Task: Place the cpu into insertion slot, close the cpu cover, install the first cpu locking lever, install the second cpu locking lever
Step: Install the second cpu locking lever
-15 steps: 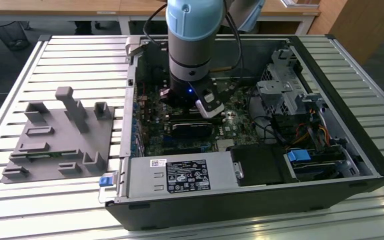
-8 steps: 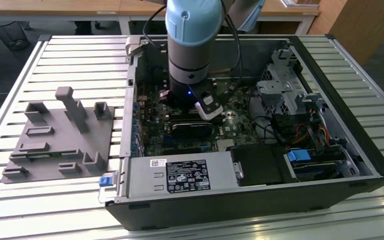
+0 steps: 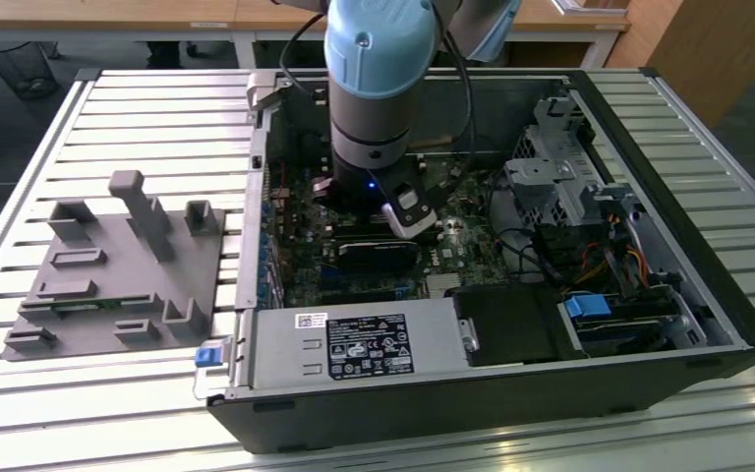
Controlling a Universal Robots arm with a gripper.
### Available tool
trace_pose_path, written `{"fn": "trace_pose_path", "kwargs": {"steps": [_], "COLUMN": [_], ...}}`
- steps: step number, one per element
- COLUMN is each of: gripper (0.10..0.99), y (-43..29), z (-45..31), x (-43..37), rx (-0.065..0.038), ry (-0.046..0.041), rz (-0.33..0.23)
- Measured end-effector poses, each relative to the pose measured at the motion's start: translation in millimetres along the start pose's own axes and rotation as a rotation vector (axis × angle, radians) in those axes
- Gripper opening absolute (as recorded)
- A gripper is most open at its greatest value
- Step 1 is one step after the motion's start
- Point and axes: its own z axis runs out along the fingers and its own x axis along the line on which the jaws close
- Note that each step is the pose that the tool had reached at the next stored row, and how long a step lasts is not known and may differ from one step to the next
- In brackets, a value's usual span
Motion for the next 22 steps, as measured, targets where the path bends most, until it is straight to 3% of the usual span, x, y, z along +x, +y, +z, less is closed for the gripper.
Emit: {"fn": "trace_pose_path", "kwargs": {"steps": [9, 14, 22], "gripper": [0.122, 0.122, 0.122], "y": [-1.3, -1.8, 0.2], "z": [4.9, 5.3, -2.1], "x": [5.2, 5.4, 5.3], "rx": [-0.027, -0.029, -0.03], "ry": [0.0002, 0.0001, 0.0], "rz": [0.0, 0.001, 0.0]}}
